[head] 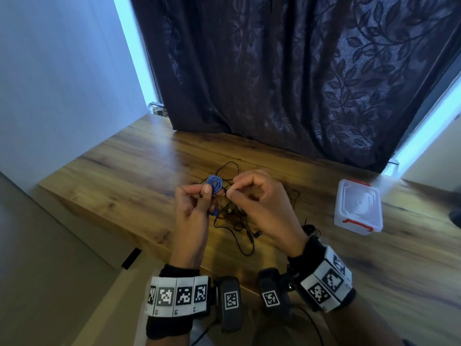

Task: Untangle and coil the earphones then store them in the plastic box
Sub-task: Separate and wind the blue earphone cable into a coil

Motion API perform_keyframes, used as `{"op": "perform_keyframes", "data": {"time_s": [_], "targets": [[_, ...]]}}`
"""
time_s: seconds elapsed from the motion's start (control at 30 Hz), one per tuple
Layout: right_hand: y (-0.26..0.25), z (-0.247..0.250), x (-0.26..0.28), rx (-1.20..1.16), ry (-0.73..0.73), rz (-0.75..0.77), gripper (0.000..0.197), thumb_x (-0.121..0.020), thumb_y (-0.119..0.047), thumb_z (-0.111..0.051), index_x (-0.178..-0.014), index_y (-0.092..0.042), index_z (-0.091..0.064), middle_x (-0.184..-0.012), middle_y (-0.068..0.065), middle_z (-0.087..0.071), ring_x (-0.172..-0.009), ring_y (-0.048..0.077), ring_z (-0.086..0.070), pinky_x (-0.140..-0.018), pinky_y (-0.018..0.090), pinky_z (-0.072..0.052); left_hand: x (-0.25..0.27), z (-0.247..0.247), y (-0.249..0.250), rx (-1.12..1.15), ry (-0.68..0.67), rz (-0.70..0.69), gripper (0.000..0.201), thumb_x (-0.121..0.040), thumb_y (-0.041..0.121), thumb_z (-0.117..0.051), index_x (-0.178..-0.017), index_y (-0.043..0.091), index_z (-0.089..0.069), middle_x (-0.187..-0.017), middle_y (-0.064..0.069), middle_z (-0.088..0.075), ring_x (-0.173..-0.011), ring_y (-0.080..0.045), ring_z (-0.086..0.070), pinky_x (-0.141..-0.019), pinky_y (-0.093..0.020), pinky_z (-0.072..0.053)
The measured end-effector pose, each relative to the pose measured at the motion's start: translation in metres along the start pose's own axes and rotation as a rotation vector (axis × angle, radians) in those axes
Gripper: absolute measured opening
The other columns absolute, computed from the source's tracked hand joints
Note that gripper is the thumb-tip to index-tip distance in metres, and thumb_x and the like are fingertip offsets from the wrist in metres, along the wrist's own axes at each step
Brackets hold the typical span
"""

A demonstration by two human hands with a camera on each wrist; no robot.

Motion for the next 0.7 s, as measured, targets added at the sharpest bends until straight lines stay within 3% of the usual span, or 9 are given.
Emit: {"op": "perform_keyframes", "data": {"time_s": [0.1, 0.17, 0.27, 0.37, 0.53, 0.63, 0.7], "targets": [[0.005, -0.006, 0.006, -0.029, 0.031, -0.046, 0.005, -0.084, -0.014, -0.079, -0.085, -0.015, -0.074, -0.1, -0.003, -0.07, -0.087, 0.005, -0.066, -0.075, 0.011, -0.05, 0.0, -0.001, -0.002, -0.008, 0.025, 0.001, 0.012, -0.095, 0.022, -0.055, -0.094, 0.013, -0.047, -0.067, 0.002, -0.051, -0.065, -0.012, -0.048, -0.067, -0.035, -0.042], [0.008, -0.01, 0.008, -0.082, 0.038, -0.091, 0.005, -0.084, -0.014, -0.079, -0.085, -0.014, -0.074, -0.093, -0.002, -0.074, -0.083, 0.006, -0.068, -0.074, 0.014, -0.053, 0.0, 0.0, -0.001, 0.009, 0.033, 0.013, 0.011, -0.097, 0.021, -0.055, -0.094, 0.014, -0.047, -0.064, 0.002, -0.05, -0.065, -0.013, -0.047, -0.07, -0.037, -0.042], [0.011, -0.015, 0.014, -0.142, 0.005, -0.119, 0.004, -0.085, -0.012, -0.078, -0.087, -0.011, -0.075, -0.093, -0.002, -0.076, -0.086, 0.012, -0.071, -0.077, 0.019, -0.056, 0.0, 0.003, 0.001, 0.023, 0.028, 0.004, 0.007, -0.099, 0.017, -0.052, -0.094, 0.014, -0.047, -0.063, 0.003, -0.049, -0.065, -0.014, -0.046, -0.074, -0.04, -0.041], [0.01, -0.021, 0.019, -0.146, -0.032, -0.097, 0.005, -0.085, -0.009, -0.078, -0.085, -0.014, -0.075, -0.094, -0.006, -0.076, -0.088, 0.008, -0.07, -0.077, 0.014, -0.053, 0.0, 0.004, 0.002, -0.01, 0.041, -0.007, 0.013, -0.092, 0.024, -0.058, -0.094, 0.015, -0.049, -0.065, 0.0, -0.05, -0.066, -0.015, -0.046, -0.078, -0.042, -0.043], [0.005, -0.02, 0.02, -0.096, -0.027, 0.017, 0.007, -0.084, -0.008, -0.078, -0.082, -0.011, -0.072, -0.098, -0.004, -0.073, -0.089, 0.013, -0.071, -0.081, 0.028, -0.059, 0.001, 0.003, 0.001, -0.136, 0.078, -0.075, 0.01, -0.098, 0.015, -0.058, -0.097, 0.009, -0.049, -0.071, -0.002, -0.056, -0.064, -0.009, -0.053, -0.065, -0.028, -0.047], [-0.003, -0.019, 0.02, -0.021, 0.02, 0.123, 0.011, -0.083, -0.007, -0.078, -0.08, -0.01, -0.069, -0.097, -0.007, -0.072, -0.081, 0.014, -0.071, -0.07, 0.031, -0.061, 0.002, -0.001, 0.004, -0.217, 0.089, -0.115, 0.008, -0.097, 0.011, -0.057, -0.092, 0.011, -0.051, -0.068, 0.0, -0.056, -0.059, -0.003, -0.053, -0.058, -0.02, -0.047], [-0.009, -0.02, 0.022, 0.043, 0.08, 0.19, 0.015, -0.082, -0.008, -0.077, -0.078, -0.017, -0.066, -0.097, -0.01, -0.073, -0.07, 0.013, -0.071, -0.06, 0.032, -0.06, 0.003, -0.003, 0.006, -0.246, 0.095, -0.148, 0.011, -0.097, 0.008, -0.057, -0.088, 0.012, -0.051, -0.067, 0.002, -0.056, -0.058, -0.001, -0.053, -0.056, -0.019, -0.046]]}}
Point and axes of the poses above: each hand's wrist, its own x-axis away from the middle knuckle, its own z-axis out of the back of the hand, y = z × x, the point moved 3 cm from there along -x, towards the middle knuckle
